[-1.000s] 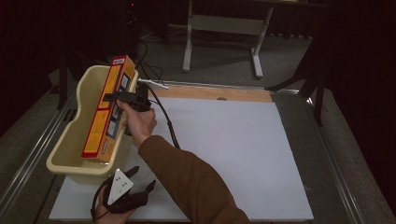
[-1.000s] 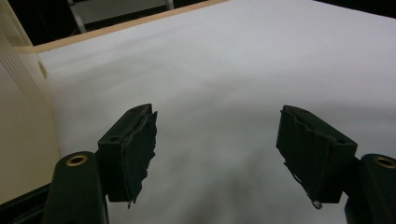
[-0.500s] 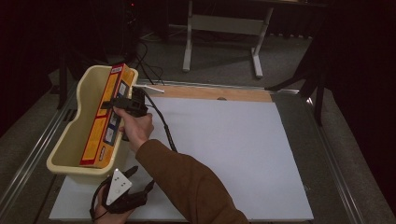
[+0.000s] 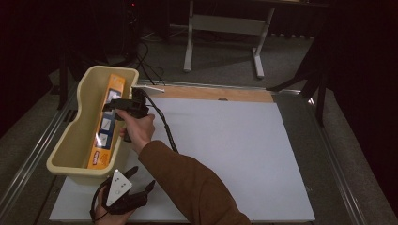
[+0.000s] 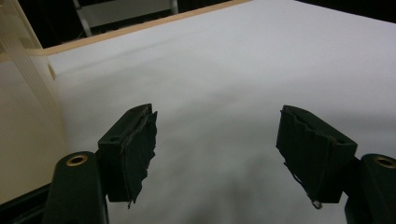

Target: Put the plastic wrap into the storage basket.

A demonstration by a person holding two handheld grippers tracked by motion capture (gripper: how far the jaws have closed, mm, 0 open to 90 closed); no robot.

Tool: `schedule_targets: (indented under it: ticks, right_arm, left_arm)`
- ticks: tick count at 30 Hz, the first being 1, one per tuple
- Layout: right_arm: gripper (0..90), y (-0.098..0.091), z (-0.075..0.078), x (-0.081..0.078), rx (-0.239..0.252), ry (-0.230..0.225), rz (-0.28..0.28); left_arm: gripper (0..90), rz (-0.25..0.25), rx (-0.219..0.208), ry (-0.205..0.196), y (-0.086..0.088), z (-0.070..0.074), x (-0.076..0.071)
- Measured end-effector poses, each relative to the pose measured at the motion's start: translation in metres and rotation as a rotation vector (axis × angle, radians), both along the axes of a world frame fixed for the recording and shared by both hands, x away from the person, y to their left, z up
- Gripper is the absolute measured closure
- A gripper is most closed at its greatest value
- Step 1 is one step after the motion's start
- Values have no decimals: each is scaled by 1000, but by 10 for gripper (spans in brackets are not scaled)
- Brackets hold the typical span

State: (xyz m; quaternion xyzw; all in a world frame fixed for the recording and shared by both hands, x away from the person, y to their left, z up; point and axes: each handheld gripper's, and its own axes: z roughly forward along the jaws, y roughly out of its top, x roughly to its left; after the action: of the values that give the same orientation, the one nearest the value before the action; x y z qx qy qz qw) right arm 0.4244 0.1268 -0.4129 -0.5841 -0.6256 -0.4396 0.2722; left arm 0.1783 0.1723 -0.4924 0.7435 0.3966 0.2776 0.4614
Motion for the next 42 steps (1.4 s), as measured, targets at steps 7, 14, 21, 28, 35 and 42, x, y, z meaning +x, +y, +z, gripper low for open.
schedule_targets:
  ticks: [7, 14, 21, 28, 35, 42]
  right_arm:
    - [373, -6, 12, -4, 3, -39, 77]
    - [403, -20, 14, -15, -147, -201, 148]
    - [379, -40, 17, -21, -234, -349, 178]
    - [379, -57, 19, -30, -360, -503, 258]
    - [361, -82, 21, -36, -391, -587, 302]
    - [331, -121, 22, -41, -418, -650, 323]
  left_arm:
    - [281, -2, 10, -1, -1, 0, 0]
    - [281, 6, 15, -7, -1, 0, 1]
    - [281, 12, 30, -13, -2, 1, -1]
    - [281, 18, 33, -17, -1, 2, -2]
    - [281, 17, 39, -19, -2, 2, -2]
    - [281, 12, 45, -18, -4, 2, 0]
